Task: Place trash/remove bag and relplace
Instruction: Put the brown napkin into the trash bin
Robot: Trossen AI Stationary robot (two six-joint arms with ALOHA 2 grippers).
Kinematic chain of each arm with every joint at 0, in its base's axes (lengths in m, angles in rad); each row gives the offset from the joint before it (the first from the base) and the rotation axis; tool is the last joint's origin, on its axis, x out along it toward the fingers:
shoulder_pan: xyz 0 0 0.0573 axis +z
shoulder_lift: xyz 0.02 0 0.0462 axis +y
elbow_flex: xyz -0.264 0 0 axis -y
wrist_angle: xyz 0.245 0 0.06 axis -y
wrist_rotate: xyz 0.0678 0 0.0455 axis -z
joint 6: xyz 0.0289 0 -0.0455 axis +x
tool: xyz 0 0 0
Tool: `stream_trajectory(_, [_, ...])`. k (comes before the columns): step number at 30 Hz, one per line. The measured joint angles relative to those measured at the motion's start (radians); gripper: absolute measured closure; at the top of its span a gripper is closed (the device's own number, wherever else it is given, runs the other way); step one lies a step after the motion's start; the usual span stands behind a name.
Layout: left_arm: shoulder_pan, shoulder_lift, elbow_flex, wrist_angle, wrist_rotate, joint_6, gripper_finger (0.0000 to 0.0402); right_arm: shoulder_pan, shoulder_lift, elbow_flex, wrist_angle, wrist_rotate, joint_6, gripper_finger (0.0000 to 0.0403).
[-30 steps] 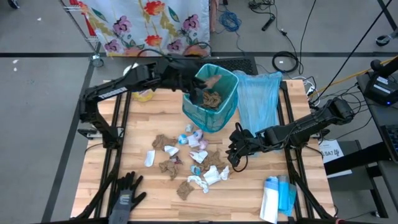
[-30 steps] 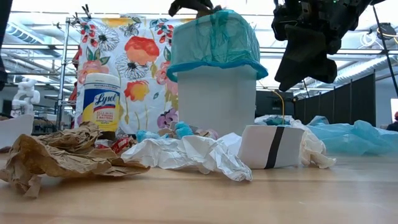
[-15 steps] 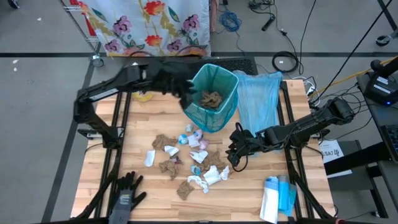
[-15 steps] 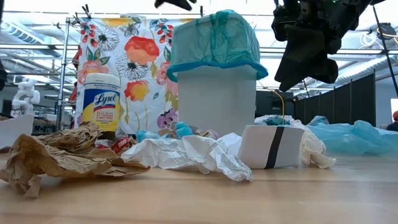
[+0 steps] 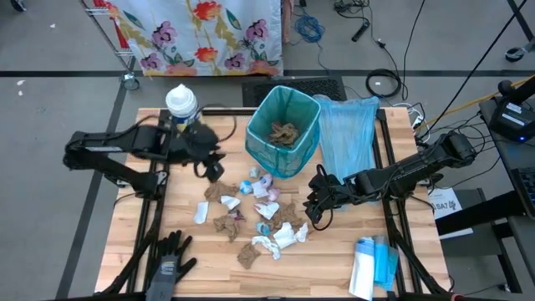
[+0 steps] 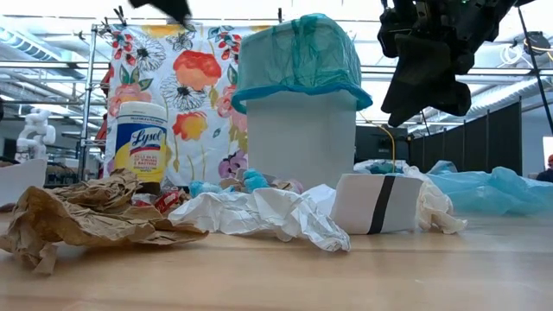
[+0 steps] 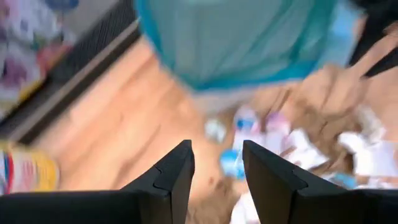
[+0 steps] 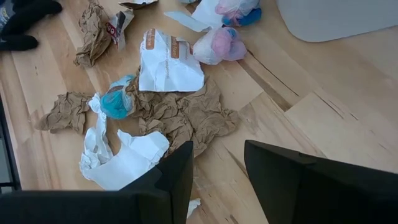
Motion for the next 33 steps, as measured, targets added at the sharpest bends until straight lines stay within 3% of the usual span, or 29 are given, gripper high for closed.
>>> stream_trajectory(9, [-0.044,-0.132,-0.449,0.186,0.044,-0.28,0.0259,0.0,0.0,0.0,0.005,0.0,-0.007,0.0268])
stream_trajectory(16, [-0.044,-0.132,-0.684,0.309,0.141,-0.404,0.0259,0.0,0.0,0.0,0.008,0.0,-0.003,0.0268])
stream_trajectory(22, [-0.044,-0.131,-0.8,0.459,0.172,-0.447,0.0258,0.0,0.0,0.0,0.008,0.0,-0.001,0.0268])
stream_trajectory(33, [-0.044,-0.027,-0.869,0.631,0.222,-0.473,0.0258,0.0,0.0,0.0,0.008,0.0,0.001,0.0268])
